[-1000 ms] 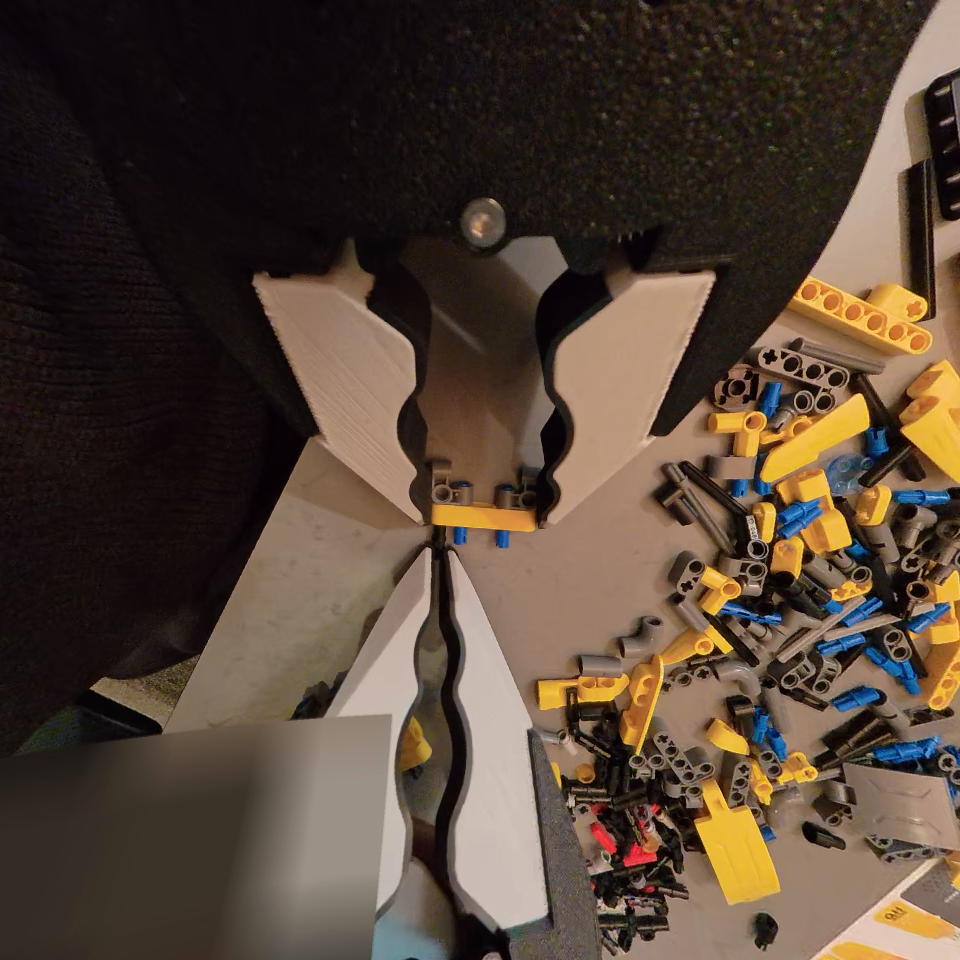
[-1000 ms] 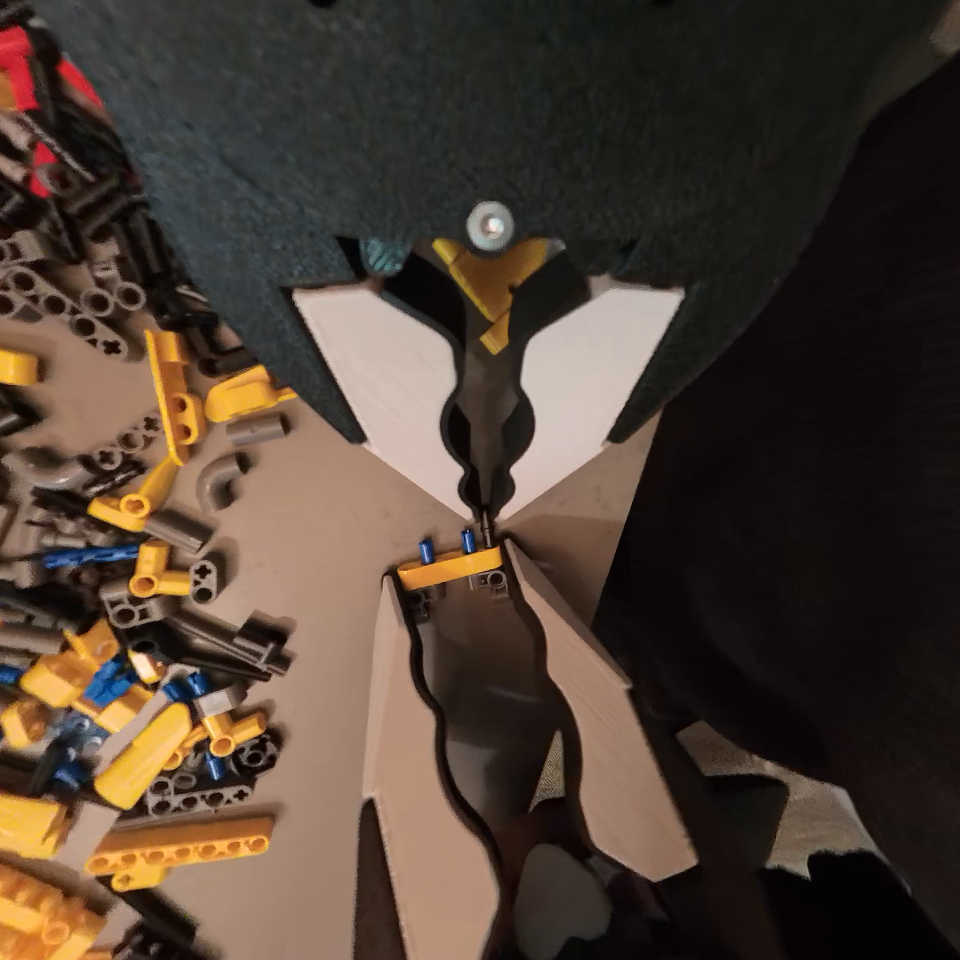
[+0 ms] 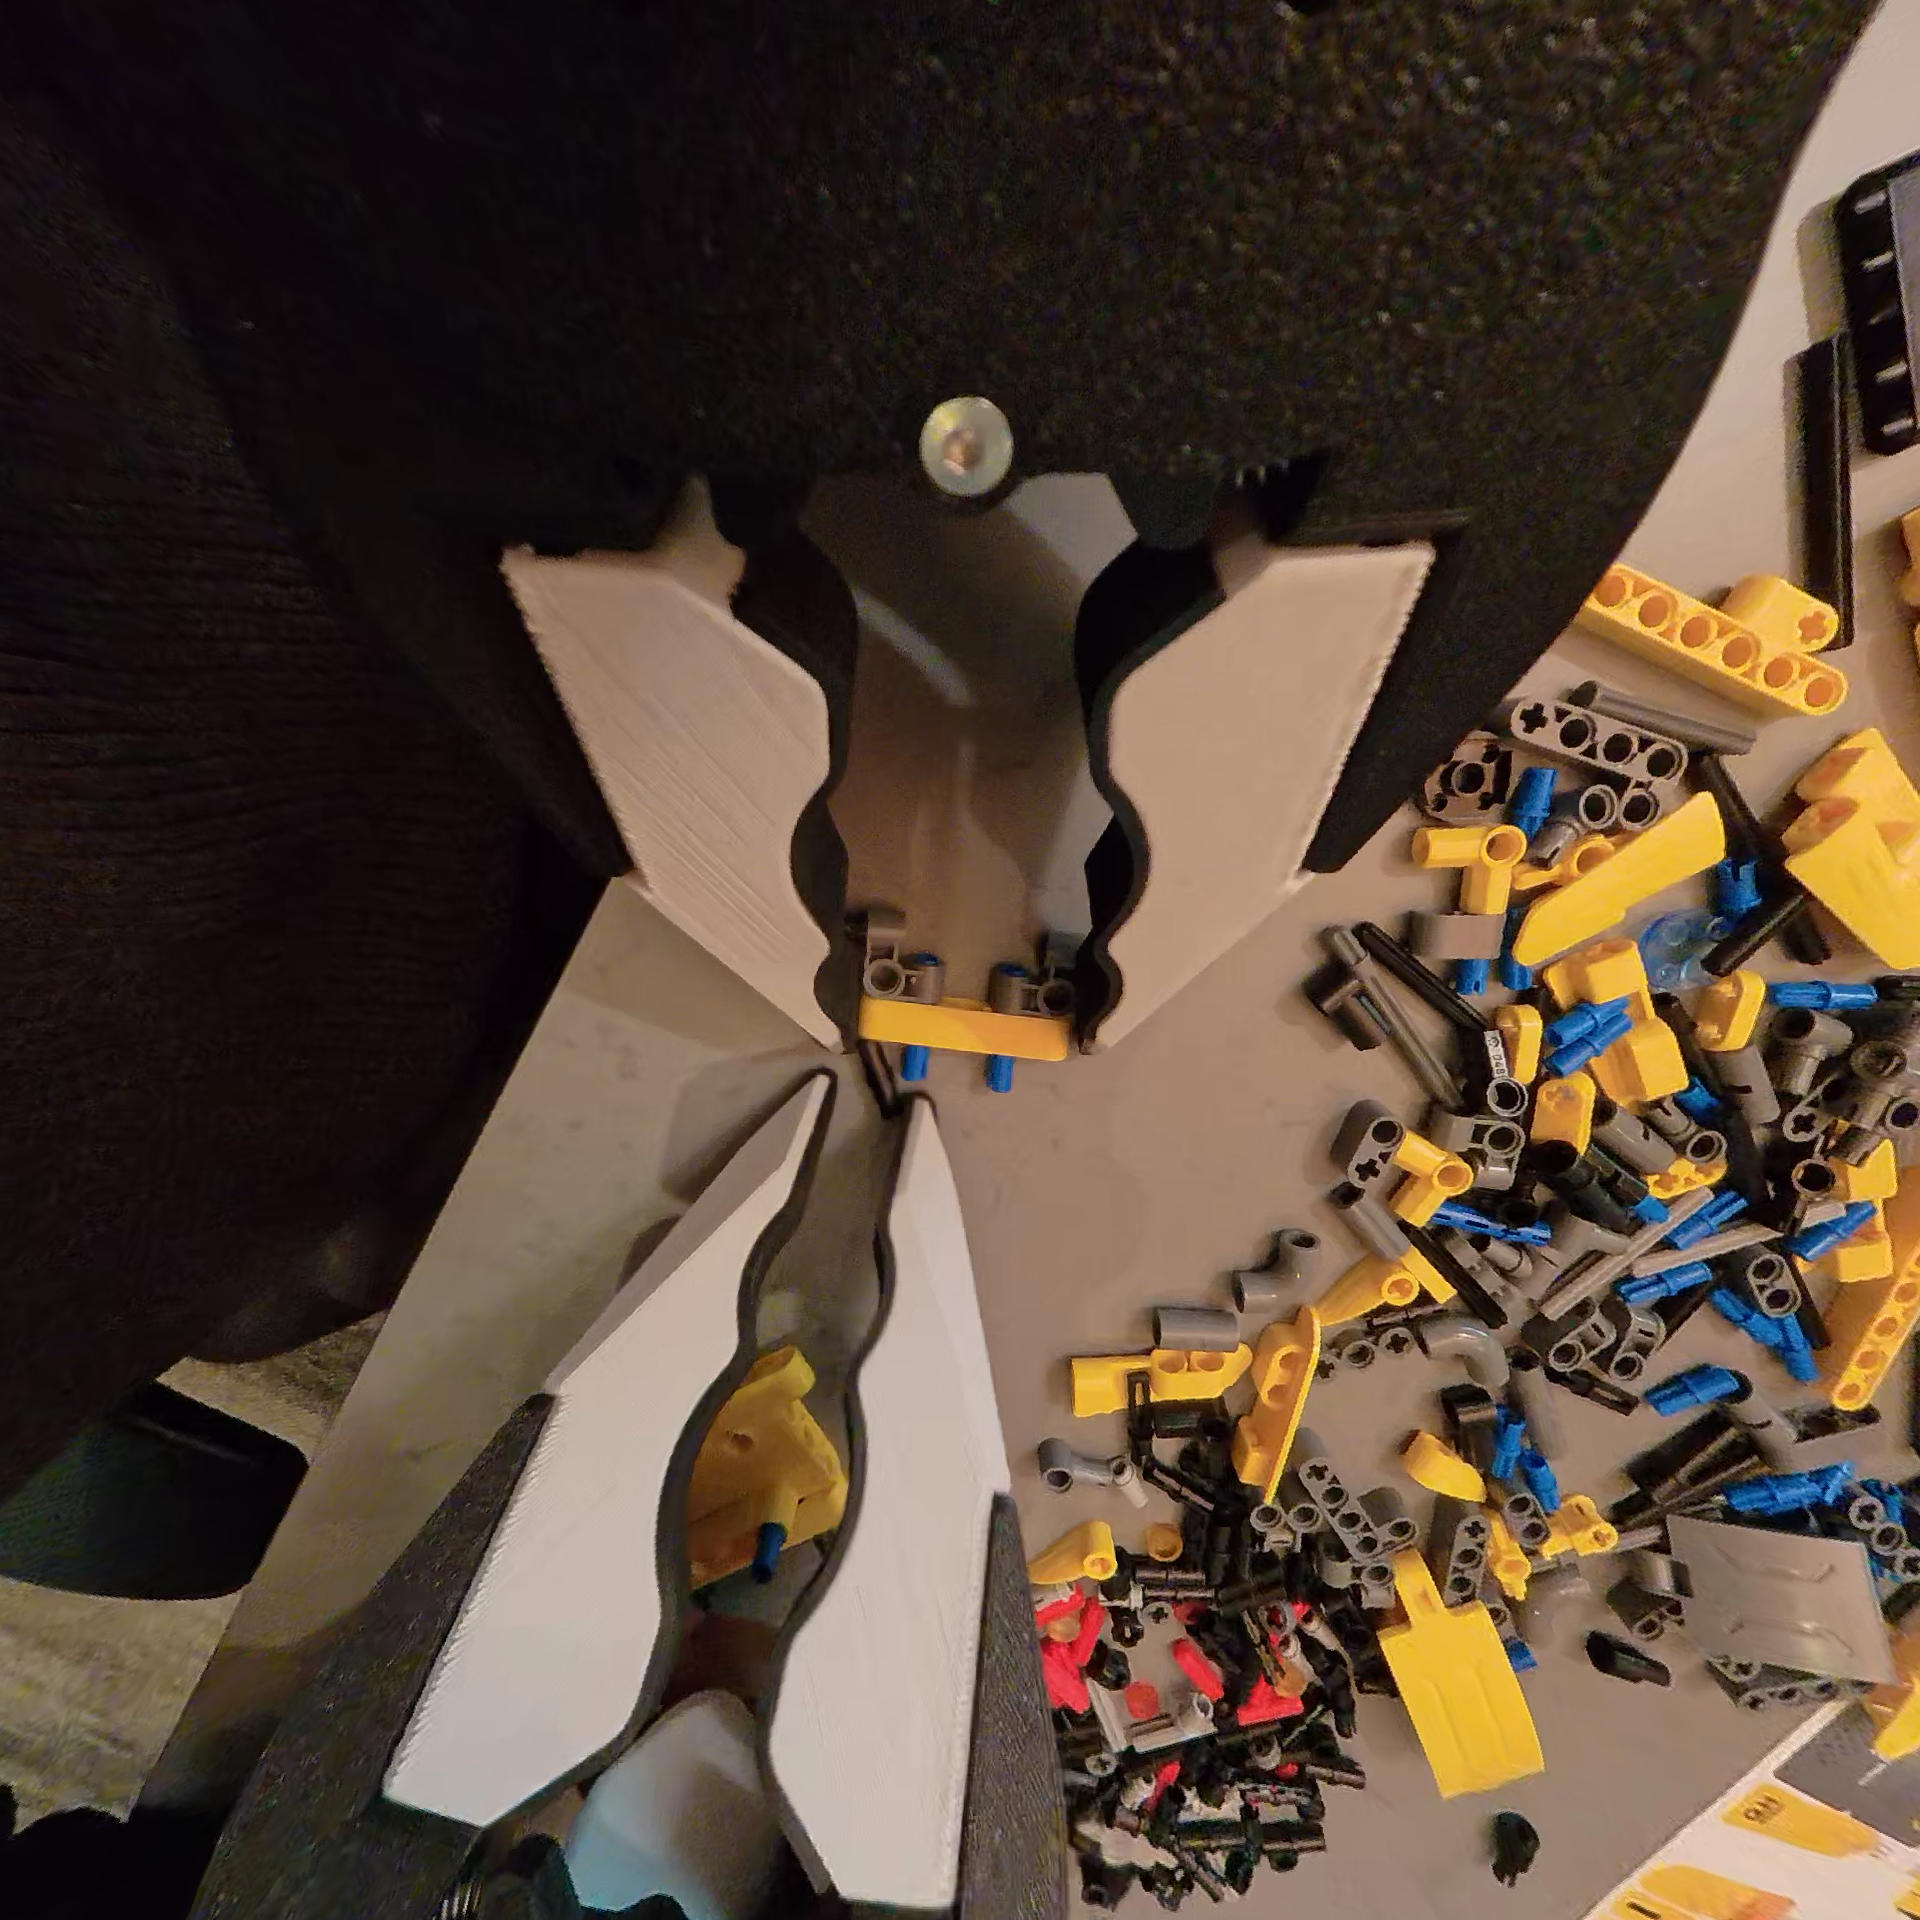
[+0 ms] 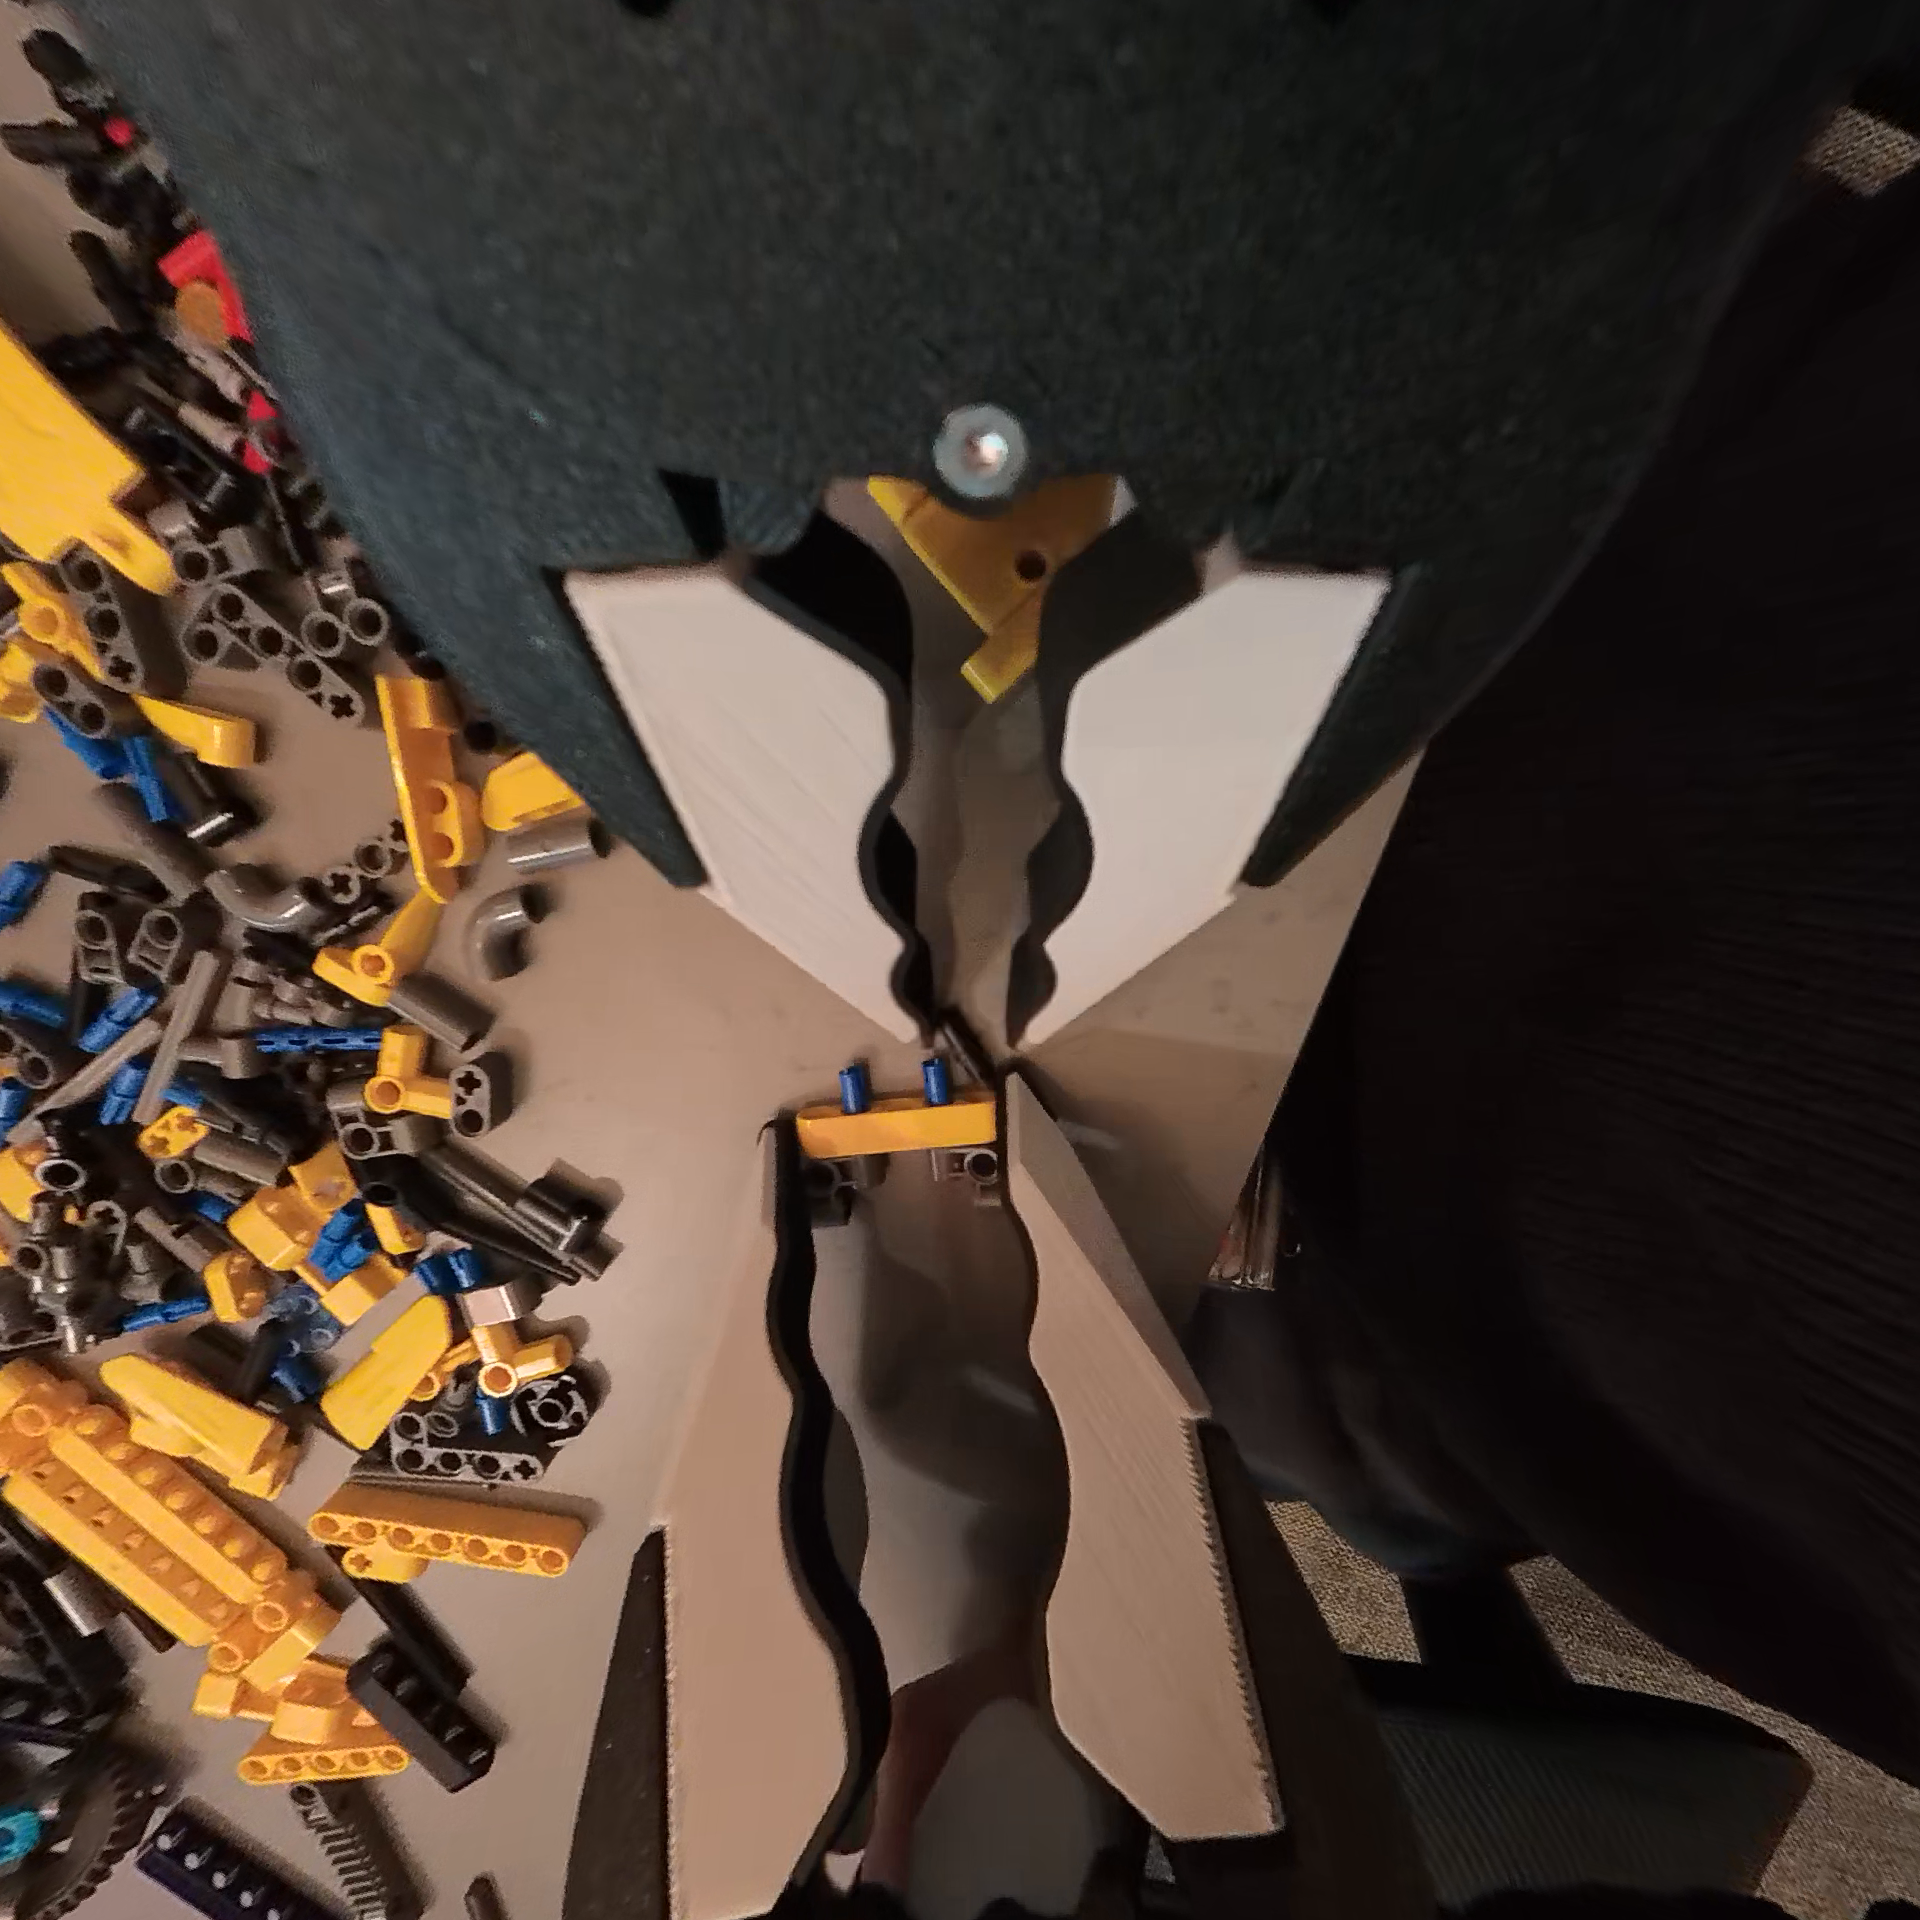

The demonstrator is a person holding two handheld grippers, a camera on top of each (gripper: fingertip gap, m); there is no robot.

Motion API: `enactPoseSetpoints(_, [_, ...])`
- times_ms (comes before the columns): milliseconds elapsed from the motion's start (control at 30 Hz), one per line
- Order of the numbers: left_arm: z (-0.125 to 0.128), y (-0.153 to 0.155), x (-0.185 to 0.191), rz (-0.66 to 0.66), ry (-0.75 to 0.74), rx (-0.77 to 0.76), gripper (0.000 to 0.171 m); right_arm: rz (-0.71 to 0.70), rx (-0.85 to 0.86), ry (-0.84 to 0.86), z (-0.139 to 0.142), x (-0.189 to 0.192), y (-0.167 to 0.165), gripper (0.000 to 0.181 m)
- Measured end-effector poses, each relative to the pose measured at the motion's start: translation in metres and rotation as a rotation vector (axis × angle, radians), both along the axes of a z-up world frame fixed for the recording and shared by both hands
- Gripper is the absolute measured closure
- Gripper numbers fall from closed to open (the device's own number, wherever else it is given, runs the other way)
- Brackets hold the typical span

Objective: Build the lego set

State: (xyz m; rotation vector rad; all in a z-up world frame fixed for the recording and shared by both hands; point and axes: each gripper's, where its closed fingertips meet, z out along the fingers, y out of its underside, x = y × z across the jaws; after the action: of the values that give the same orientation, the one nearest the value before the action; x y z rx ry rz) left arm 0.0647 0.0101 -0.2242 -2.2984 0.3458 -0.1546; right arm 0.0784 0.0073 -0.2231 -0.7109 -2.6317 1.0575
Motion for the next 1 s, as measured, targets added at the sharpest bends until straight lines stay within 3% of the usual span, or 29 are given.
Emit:
enactPoseSetpoints(233, [0.006,0.001,-0.003,0.033,0.062,0.052,0.125,-0.018,-0.073,0.001,0.013,-0.001,0.005,0.164])
enactPoseSetpoints(500, [0.035,-0.003,-0.005,0.109,-0.002,0.172,0.124,-0.229,-0.123,0.127,0.040,-0.027,0.047,0.157])
enactPoseSetpoints(600, [0.044,-0.009,-0.010,0.139,0.003,0.203,0.123,-0.436,-0.098,0.258,0.066,-0.029,0.079,0.146])
enactPoseSetpoints(700, [0.053,-0.015,-0.013,0.161,0.004,0.246,0.124,-0.718,-0.018,0.354,0.084,-0.004,0.134,0.140])
enactPoseSetpoints(833, [0.057,-0.019,-0.015,0.183,-0.011,0.291,0.124,-1.061,-0.065,0.268,0.063,0.049,0.190,0.134])
enactPoseSetpoints(1000, [0.059,-0.015,-0.006,0.168,-0.052,0.330,0.124,-1.220,-0.144,0.213,0.028,0.069,0.201,0.124])
